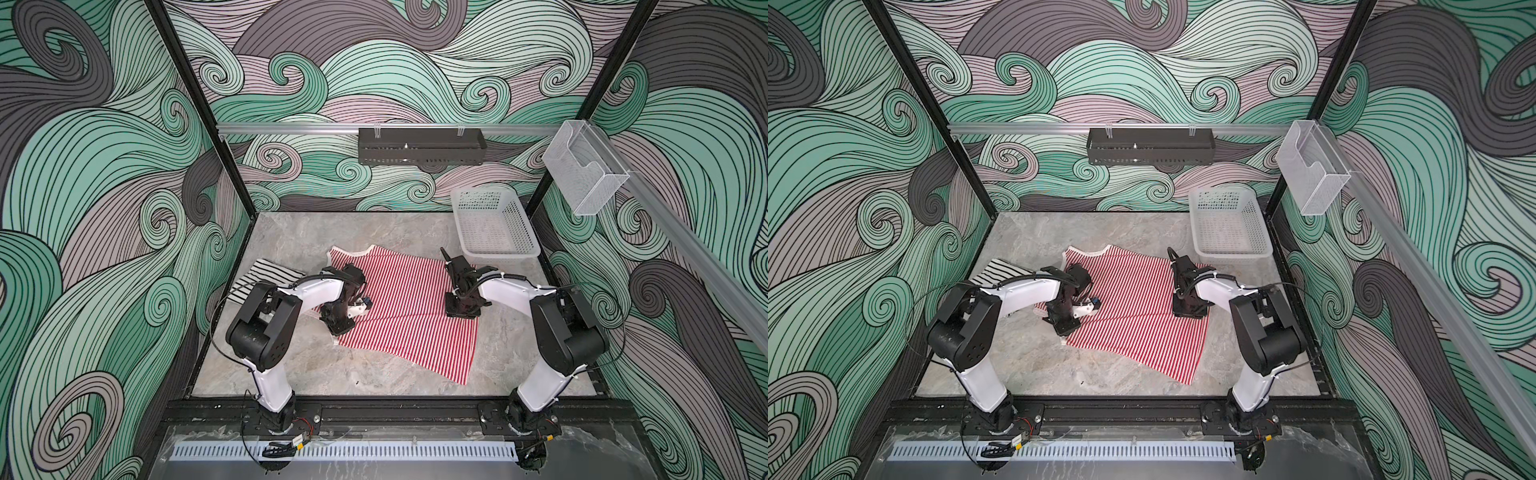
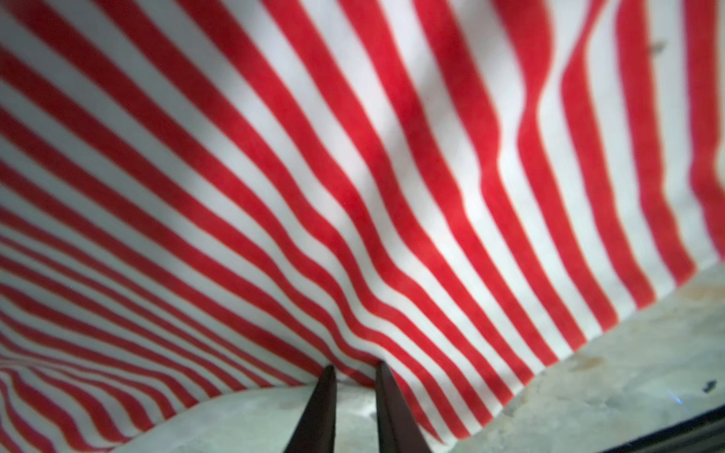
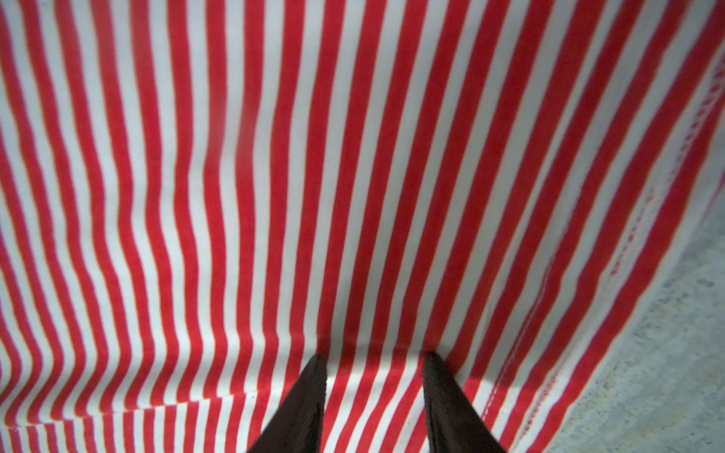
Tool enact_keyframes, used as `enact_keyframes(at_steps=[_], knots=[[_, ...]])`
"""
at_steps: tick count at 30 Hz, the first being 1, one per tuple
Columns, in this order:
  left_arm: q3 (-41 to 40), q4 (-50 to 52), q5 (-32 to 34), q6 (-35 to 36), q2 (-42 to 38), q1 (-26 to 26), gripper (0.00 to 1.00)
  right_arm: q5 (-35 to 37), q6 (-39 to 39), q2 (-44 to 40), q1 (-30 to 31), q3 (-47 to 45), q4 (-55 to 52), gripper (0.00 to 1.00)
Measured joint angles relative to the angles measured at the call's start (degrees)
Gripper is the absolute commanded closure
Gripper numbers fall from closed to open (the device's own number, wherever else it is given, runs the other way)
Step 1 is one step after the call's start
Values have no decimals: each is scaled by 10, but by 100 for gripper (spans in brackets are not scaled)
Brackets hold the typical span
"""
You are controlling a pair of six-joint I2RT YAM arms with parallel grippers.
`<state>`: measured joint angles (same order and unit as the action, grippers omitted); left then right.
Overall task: Fold and stack tank tops
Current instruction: Rotate the tank top at the center of the table, then smooth out the tank top at the center of the table.
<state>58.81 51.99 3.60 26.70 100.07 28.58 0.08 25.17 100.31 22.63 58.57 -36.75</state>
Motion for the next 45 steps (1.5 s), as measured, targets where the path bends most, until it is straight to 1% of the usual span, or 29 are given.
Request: enact_keyframes(at_steps=[6,11,14,16,18,21,24,26,29,31,35,40,45], knots=[[-31,10,-1,-1,-33,-11,77,0,-15,57,5,73,-18,57],[-43,37,-14,7,-68,-26,77,15,-32,107,29,144,-40,57],[-29,42,-14,6,-85,-40,77,20,-38,118,42,164,-43,57],[3,42,-10,1,-81,-47,76,23,-38,111,49,160,-45,56],[56,35,-2,-6,-64,-52,76,26,-37,92,53,144,-47,56],[160,16,11,-18,-4,-52,76,28,-32,42,57,106,-55,56],[270,-5,24,-24,90,-52,76,30,-16,-14,67,61,-58,56],[349,-10,33,-24,171,-52,77,27,0,-45,84,29,-54,56],[424,-18,43,-23,261,-52,77,17,26,-68,112,-12,-43,56],[446,-16,51,-20,298,-52,77,7,42,-74,127,-37,-29,56],[475,-19,65,-16,306,-56,76,-10,74,-81,142,-84,2,56],[476,-22,87,-19,318,-70,76,-11,97,-95,154,-105,25,56],[459,-32,103,-26,311,-108,76,-11,107,-111,155,-123,38,56]])
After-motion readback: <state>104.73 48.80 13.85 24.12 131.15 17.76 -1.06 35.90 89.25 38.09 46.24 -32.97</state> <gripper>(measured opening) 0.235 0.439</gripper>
